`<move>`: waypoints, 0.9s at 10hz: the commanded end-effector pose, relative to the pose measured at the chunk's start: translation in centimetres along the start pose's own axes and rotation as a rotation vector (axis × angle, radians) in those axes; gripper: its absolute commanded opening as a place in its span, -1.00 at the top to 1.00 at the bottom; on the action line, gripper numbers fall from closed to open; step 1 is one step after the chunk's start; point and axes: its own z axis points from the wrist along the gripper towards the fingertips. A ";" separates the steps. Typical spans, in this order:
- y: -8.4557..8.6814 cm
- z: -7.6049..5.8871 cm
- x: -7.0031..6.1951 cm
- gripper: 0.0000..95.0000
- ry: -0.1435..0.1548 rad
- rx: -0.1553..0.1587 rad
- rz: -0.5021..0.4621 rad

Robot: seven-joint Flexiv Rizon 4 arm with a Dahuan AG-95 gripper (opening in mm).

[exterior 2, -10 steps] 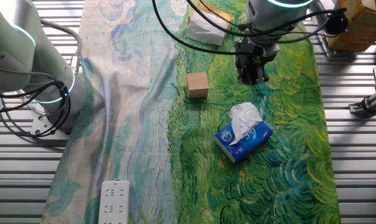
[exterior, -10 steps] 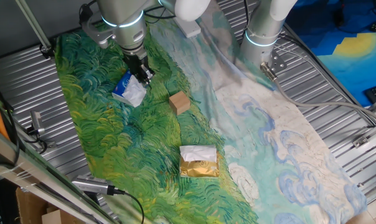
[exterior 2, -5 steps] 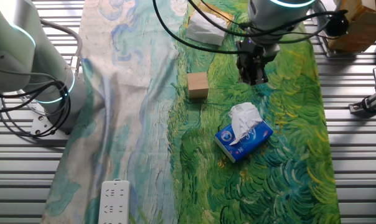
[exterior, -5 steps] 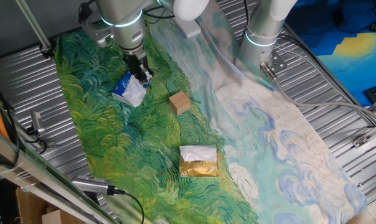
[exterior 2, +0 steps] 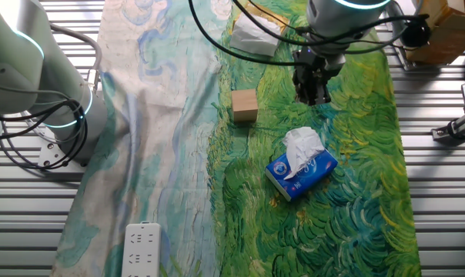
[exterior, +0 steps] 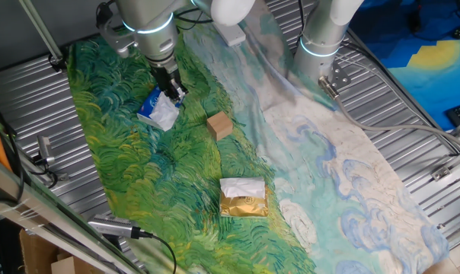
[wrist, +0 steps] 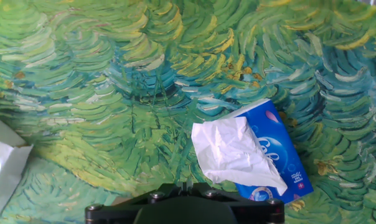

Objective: Pick up one small block

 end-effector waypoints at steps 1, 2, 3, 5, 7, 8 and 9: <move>0.0 0.0 -0.1 1.00 0.007 -0.007 0.005; 0.0 0.0 -0.1 1.00 0.005 -0.009 0.007; 0.0 0.0 -0.1 1.00 0.007 -0.010 0.017; 0.2 0.0 -0.4 1.00 0.011 -0.012 0.034; 0.5 0.1 -0.8 1.00 0.011 -0.012 0.034; 0.7 0.1 -1.0 1.00 0.011 -0.011 0.033; 0.8 0.1 -1.2 1.00 0.013 -0.007 0.034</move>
